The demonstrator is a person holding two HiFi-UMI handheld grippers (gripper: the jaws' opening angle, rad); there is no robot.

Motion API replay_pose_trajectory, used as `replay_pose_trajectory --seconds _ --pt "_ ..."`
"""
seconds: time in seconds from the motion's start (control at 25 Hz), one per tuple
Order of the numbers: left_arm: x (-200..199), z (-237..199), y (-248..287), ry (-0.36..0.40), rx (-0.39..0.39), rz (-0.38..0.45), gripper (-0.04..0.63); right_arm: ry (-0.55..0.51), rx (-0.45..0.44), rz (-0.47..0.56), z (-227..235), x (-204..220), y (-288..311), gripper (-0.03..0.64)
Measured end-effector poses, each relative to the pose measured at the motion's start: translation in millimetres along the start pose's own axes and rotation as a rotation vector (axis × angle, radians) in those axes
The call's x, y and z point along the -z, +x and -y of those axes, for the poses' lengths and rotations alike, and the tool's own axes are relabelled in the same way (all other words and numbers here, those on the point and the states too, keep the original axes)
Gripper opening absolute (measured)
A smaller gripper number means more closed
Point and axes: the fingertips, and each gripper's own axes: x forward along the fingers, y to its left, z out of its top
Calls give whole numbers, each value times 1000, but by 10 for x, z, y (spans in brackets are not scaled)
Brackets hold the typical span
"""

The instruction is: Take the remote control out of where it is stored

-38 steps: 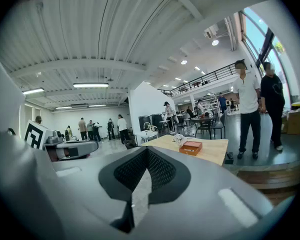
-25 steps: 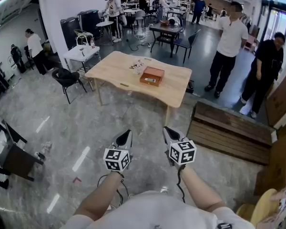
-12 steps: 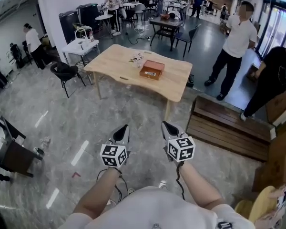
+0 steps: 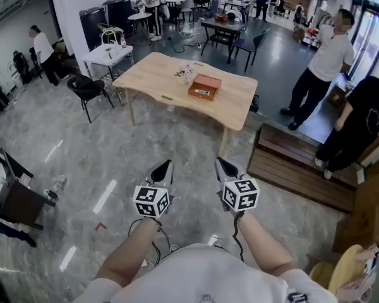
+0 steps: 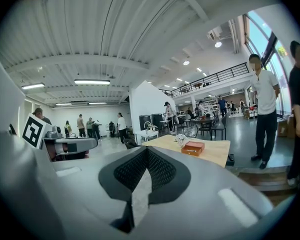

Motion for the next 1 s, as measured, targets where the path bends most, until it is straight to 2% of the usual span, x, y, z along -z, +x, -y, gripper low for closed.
replay_pose_trajectory --seconds 0.72,1.0 --pt "131 -590 -241 -27 30 -14 0 11 67 -65 -458 362 216 28" --pt "238 -760 -141 -49 47 -32 0 17 95 -85 -426 429 387 28"
